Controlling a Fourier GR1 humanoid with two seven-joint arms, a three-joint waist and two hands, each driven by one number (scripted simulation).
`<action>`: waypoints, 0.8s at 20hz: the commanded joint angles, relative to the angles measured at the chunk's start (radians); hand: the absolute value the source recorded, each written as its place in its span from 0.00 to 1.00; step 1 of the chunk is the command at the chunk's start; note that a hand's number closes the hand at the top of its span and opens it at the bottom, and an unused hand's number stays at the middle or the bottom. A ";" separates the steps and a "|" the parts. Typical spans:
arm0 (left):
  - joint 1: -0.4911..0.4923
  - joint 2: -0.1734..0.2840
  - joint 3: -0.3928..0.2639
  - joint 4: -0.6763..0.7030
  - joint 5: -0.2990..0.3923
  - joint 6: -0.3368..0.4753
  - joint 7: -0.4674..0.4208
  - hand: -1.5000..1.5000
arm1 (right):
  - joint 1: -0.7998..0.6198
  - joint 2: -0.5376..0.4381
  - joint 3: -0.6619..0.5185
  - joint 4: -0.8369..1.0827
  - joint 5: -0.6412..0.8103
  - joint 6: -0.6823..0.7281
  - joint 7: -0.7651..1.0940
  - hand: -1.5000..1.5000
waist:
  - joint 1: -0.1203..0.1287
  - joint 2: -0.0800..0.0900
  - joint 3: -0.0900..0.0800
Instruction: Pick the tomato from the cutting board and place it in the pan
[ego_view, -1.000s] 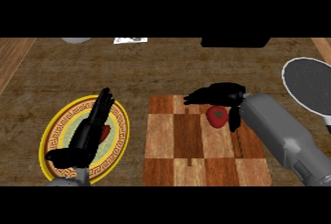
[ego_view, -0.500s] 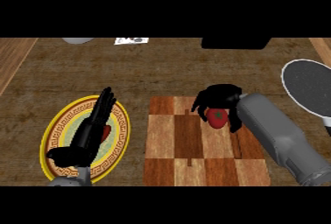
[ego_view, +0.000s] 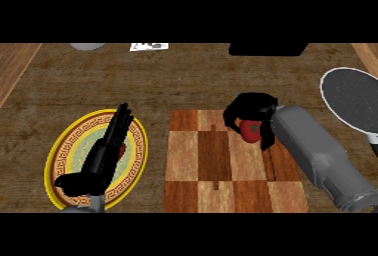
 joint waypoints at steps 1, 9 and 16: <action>-0.005 0.023 0.030 0.012 0.009 -0.009 -0.003 0.50 | 0.022 0.020 -0.147 0.065 -0.084 -0.039 0.269 1.00 | -0.021 0.008 0.007; 0.006 0.007 0.038 0.008 0.005 0.021 0.001 0.50 | -0.040 -0.077 -0.448 0.155 -0.249 -0.290 0.917 1.00 | -0.074 -0.012 0.003; 0.032 0.014 0.031 -0.013 0.017 -0.002 -0.007 0.50 | -0.140 -0.013 -0.428 0.021 -0.148 -0.639 1.308 1.00 | -0.043 -0.015 0.004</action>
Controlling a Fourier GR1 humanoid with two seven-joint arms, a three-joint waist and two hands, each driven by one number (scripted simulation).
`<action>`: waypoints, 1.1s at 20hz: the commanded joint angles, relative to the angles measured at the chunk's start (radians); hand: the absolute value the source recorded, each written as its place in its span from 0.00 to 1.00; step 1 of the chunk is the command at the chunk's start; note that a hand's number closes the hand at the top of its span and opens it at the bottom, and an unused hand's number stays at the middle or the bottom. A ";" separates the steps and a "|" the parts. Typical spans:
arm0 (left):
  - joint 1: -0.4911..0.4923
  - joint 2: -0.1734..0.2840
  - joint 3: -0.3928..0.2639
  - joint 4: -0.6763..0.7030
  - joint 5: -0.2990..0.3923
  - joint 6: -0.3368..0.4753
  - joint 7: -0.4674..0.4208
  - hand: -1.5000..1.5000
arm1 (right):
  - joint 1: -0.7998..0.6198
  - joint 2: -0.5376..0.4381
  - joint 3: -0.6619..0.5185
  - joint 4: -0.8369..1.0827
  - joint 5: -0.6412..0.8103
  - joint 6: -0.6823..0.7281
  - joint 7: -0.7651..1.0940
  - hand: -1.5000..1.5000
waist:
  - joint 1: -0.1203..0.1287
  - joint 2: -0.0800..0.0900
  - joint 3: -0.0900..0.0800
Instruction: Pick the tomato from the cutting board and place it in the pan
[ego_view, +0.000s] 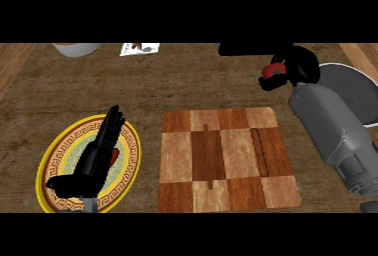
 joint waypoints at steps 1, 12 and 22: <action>-0.006 0.019 0.025 -0.022 0.025 -0.014 0.027 0.50 | -0.022 0.048 0.001 -0.089 0.044 -0.180 0.234 1.00 | -0.001 -0.004 0.001; -0.043 -0.017 -0.009 -0.005 -0.017 0.002 0.029 0.50 | 0.142 -0.056 -0.100 -0.353 0.036 -0.276 0.424 1.00 | 0.036 0.021 0.004; -0.052 0.003 0.011 0.016 -0.004 -0.042 0.000 0.50 | 0.247 -0.242 -0.209 -0.191 0.061 -0.439 0.230 1.00 | 0.058 0.031 0.005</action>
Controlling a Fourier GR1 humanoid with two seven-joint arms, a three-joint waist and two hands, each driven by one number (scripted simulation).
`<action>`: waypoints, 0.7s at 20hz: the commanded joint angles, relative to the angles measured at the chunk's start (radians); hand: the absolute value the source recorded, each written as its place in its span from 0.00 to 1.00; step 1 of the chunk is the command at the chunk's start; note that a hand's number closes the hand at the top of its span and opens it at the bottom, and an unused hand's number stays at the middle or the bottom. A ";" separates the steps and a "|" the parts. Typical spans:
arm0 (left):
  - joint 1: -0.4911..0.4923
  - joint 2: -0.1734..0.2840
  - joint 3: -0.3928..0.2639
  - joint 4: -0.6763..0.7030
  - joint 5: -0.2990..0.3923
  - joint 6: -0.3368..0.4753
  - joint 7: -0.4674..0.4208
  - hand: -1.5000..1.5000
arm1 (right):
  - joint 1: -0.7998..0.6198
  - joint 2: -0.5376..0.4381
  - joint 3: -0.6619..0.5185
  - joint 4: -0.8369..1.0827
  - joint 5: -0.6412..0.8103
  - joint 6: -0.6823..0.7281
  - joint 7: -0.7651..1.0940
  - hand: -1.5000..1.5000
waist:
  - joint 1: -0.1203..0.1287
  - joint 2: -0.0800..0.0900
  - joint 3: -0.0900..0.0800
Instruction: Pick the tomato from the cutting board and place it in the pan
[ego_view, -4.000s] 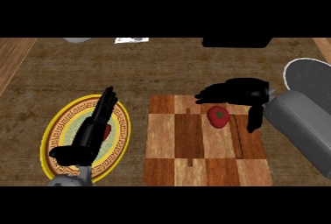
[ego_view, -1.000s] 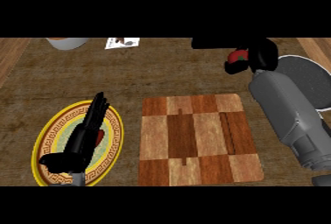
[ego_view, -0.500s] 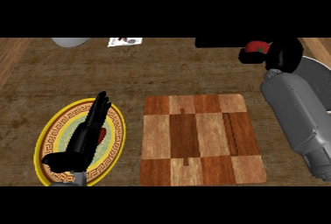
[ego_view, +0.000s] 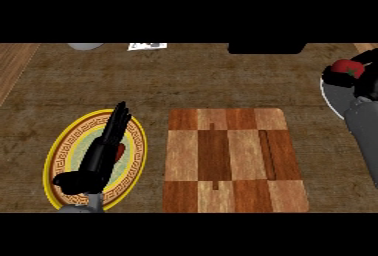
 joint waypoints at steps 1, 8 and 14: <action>-0.041 -0.011 0.006 0.025 0.007 -0.005 0.013 0.50 | -0.018 -0.076 -0.048 0.140 0.036 -0.093 -0.060 1.00 | 0.015 0.007 0.001; -0.036 0.023 0.040 0.017 0.041 -0.051 -0.001 0.50 | 0.010 -0.133 -0.220 0.253 -0.168 -0.210 -0.387 1.00 | 0.028 0.013 0.003; -0.031 -0.014 -0.012 0.019 -0.004 -0.025 -0.017 0.50 | -0.041 -0.233 -0.312 0.348 -0.246 -0.147 -0.532 1.00 | 0.047 0.021 0.006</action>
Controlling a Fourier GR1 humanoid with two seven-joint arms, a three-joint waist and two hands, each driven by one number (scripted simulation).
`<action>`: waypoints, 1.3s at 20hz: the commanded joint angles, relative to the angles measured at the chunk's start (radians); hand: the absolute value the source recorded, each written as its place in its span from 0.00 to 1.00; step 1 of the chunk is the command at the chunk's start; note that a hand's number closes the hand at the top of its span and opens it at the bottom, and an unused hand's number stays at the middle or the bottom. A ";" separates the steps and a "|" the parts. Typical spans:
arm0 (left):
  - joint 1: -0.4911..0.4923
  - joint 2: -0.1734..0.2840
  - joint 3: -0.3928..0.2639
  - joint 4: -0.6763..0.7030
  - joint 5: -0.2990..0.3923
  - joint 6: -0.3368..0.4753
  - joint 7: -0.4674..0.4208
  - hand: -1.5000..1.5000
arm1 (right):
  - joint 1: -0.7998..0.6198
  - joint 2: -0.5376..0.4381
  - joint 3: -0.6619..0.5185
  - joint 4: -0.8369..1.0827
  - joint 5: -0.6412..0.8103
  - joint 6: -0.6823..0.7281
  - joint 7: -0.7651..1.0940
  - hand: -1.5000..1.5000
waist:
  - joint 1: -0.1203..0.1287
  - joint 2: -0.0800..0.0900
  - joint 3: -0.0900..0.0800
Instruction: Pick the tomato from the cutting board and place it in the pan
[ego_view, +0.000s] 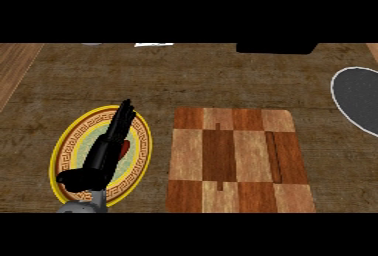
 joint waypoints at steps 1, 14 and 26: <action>0.003 -0.018 -0.024 0.007 -0.015 0.004 -0.011 0.50 | -0.006 -0.051 -0.067 0.072 -0.059 0.016 -0.114 1.00 | 0.016 0.009 0.003; -0.055 0.020 0.024 0.019 0.018 -0.034 0.007 0.50 | -0.046 -0.039 -0.126 0.215 -0.150 0.456 -0.164 0.00 | 0.033 0.018 0.005; 0.001 -0.036 -0.012 0.047 -0.017 0.015 -0.032 0.50 | 0.020 -0.075 -0.396 0.176 -0.427 0.563 -0.448 0.00 | -0.010 -0.001 0.001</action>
